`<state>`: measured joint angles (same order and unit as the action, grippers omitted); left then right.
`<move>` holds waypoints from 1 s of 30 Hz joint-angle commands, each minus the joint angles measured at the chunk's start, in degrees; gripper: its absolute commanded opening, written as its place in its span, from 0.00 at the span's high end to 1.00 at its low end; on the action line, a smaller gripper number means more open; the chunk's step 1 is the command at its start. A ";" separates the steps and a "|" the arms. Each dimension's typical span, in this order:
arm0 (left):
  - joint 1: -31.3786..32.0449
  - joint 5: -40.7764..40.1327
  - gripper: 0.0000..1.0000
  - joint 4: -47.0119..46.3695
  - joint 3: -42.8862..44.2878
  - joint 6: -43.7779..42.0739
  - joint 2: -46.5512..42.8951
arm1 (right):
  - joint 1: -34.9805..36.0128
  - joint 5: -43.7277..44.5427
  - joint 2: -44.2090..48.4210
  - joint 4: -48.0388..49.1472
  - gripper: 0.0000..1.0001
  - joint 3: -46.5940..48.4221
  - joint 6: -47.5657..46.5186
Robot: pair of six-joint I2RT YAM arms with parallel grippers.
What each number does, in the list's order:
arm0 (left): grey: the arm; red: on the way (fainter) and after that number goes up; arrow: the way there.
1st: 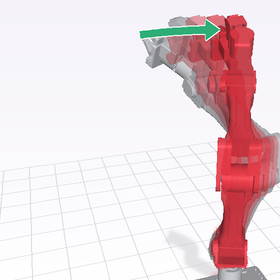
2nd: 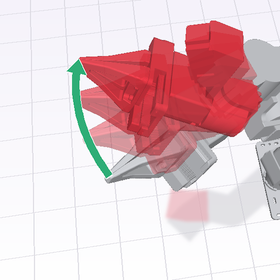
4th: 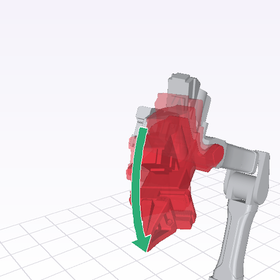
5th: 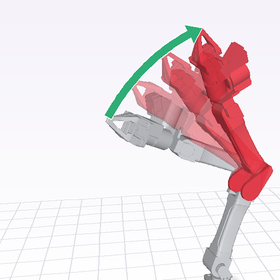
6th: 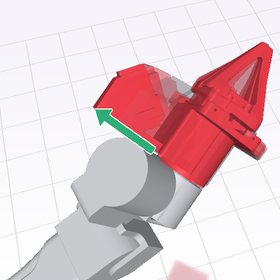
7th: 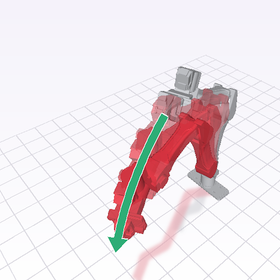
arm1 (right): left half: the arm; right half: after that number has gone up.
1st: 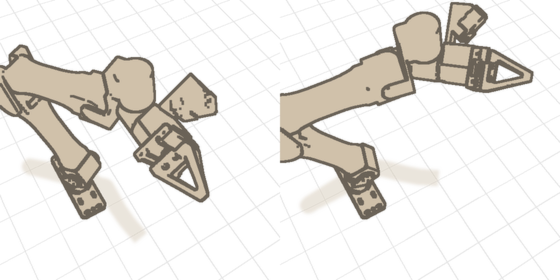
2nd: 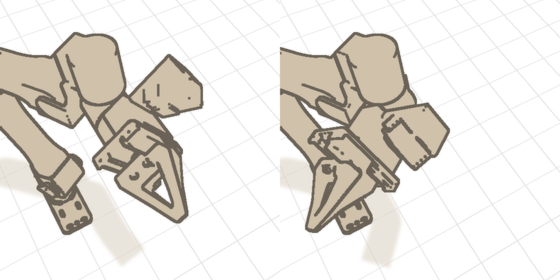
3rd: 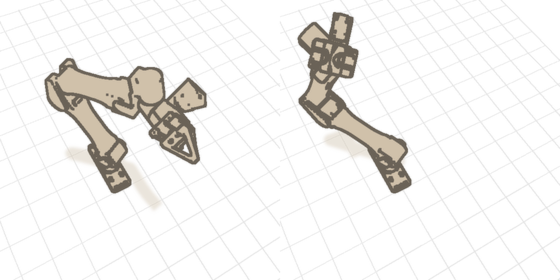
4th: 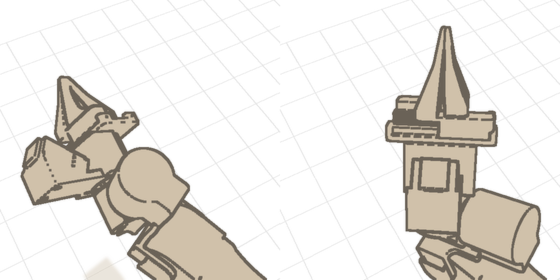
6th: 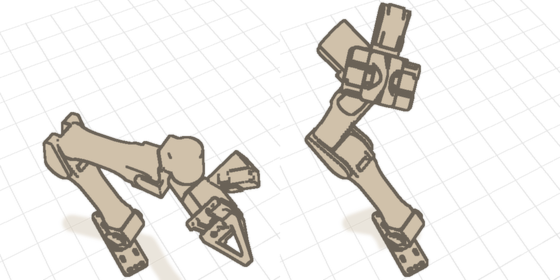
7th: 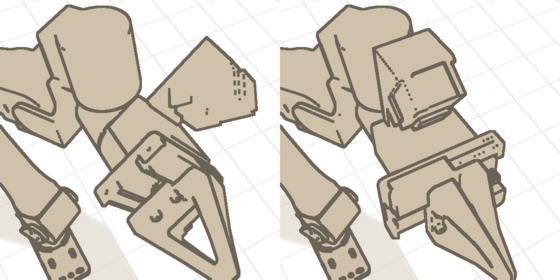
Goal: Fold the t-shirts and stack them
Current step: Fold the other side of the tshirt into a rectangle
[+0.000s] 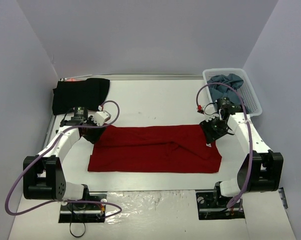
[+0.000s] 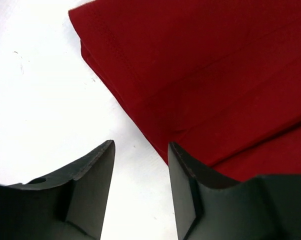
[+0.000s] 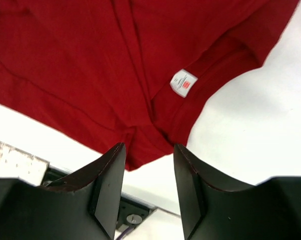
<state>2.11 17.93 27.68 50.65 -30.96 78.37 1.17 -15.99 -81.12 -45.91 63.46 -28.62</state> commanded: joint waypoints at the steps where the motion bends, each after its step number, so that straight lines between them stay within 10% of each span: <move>1: -0.53 -0.27 0.54 1.67 -0.64 -2.87 -3.57 | -0.03 -1.68 0.52 -5.06 0.60 -0.36 -2.31; 30: -0.53 -0.71 0.47 1.50 5.77 7.49 2.14 | 7.79 -21.63 -32.94 -5.15 0.64 20.99 -9.79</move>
<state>2.11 17.54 29.52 54.87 -24.60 80.18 7.94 -34.41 -111.96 -48.25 81.14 -37.34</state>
